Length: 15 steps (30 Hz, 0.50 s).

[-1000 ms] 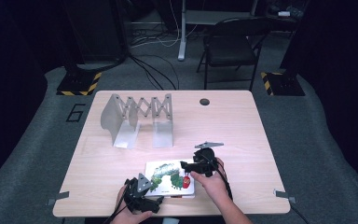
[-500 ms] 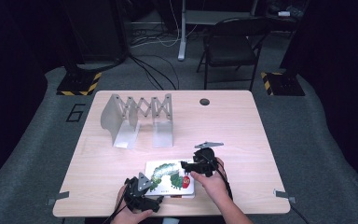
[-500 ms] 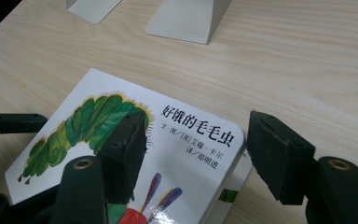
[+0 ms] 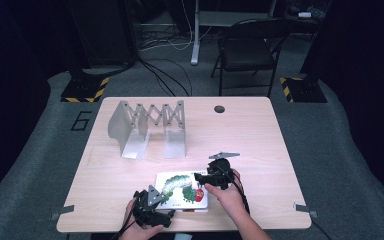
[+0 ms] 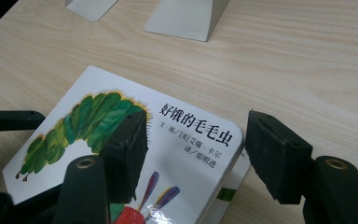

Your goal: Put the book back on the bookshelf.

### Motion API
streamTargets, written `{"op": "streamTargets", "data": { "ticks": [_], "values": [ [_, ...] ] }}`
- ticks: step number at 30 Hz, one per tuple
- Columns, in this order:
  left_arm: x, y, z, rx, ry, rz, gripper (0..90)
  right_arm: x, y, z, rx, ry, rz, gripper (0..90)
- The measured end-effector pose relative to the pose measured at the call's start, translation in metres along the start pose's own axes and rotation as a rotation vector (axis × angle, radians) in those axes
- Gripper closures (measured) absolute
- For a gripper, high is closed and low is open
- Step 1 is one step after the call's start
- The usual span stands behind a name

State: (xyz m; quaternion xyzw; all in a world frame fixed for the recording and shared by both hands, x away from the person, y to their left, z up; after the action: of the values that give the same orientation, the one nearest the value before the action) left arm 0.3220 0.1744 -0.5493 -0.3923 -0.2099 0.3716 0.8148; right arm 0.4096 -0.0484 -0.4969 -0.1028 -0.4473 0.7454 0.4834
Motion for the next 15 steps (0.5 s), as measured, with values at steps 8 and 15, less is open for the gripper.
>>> {"op": "streamTargets", "data": {
  "ticks": [8, 15],
  "values": [
    [-0.0022, -0.0002, 0.0005, -0.017, -0.012, -0.014, 1.8, -0.0010, 0.0006, -0.0007, 0.001, 0.003, 0.006, 39.6],
    [-0.0043, -0.0005, 0.0017, -0.030, -0.020, -0.041, 3.3, -0.0006, 0.0009, -0.0008, 0.003, 0.002, 0.000, 39.6]
  ]
}}
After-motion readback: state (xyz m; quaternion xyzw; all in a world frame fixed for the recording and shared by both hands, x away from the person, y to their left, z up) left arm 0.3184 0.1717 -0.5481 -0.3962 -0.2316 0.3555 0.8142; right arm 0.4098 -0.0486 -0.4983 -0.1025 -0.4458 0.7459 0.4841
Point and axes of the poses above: each handheld gripper's, and its own axes: z roughly backward along the jaws, y roughly out of its underside, x roughly to its left, the point moved 3 cm from there along -z, roughly forward along the jaws, and after that the axes turned 9 degrees about -x, right-handed, at the moved point
